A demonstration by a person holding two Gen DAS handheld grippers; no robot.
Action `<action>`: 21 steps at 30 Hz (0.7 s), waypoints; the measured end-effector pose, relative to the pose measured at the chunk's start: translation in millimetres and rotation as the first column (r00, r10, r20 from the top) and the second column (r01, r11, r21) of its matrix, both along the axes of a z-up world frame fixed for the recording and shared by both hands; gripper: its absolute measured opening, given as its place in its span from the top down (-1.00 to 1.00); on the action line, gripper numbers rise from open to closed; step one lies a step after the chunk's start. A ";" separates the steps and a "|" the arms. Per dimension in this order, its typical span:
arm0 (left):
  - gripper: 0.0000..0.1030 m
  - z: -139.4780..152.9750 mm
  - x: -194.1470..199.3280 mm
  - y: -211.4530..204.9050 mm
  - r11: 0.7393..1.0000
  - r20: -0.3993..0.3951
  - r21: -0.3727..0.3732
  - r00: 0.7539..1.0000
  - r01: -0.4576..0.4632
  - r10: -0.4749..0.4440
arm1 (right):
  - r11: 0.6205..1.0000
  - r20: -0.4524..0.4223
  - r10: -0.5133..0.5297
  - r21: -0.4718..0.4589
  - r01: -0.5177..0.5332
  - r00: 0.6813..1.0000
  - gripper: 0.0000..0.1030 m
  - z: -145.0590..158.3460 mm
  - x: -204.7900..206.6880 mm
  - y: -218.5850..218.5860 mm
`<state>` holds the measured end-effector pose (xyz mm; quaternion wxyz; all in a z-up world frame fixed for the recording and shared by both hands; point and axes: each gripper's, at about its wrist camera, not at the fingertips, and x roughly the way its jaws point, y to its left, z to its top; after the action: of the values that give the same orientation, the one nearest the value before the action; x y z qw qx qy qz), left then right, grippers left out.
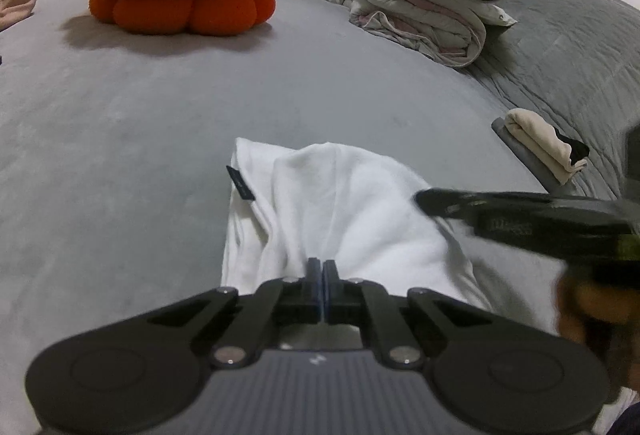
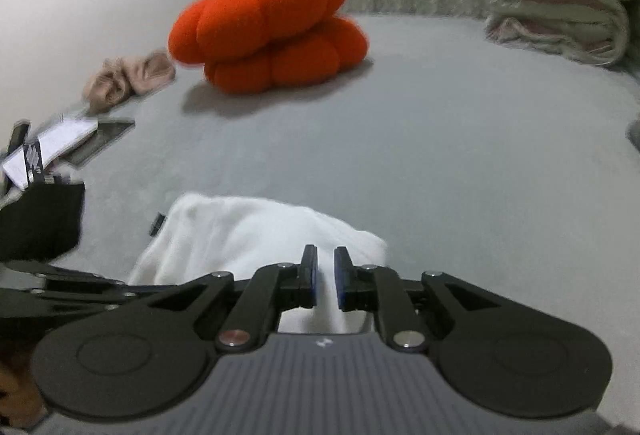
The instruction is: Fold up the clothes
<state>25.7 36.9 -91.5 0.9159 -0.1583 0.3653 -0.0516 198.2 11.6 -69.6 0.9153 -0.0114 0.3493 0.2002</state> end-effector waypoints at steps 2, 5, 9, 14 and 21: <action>0.93 0.4 0.2 5.6 1.000 -0.007 -0.016 1.000 -0.001 0.001 | 1.000 -0.037 0.002 -0.014 -0.002 0.999 0.74 -10.2 11.5 5.3; 0.92 10.2 2.6 23.4 0.994 0.008 -0.107 1.000 -0.029 0.030 | 0.999 -0.073 -0.017 0.026 0.019 0.997 0.76 -20.9 16.2 2.0; 0.65 26.2 11.6 39.3 0.983 0.115 -0.185 0.992 -0.022 0.044 | 1.000 -0.052 -0.010 -0.009 0.010 0.999 0.76 -21.2 11.6 6.5; 0.72 10.5 39.9 23.1 0.996 0.052 -0.083 0.998 -0.020 0.024 | 1.000 -0.030 -0.022 -0.006 0.022 0.999 0.76 -22.1 10.2 5.2; 0.90 -1.2 47.6 20.2 0.999 -0.012 -0.021 0.999 -0.041 0.041 | 0.999 -0.036 0.033 -0.022 -0.034 0.999 0.75 -11.5 16.5 3.2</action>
<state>73.3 57.0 -92.6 0.9129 -0.1758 0.3665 -0.0360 214.7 14.8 -81.1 0.9053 -0.0242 0.3673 0.2118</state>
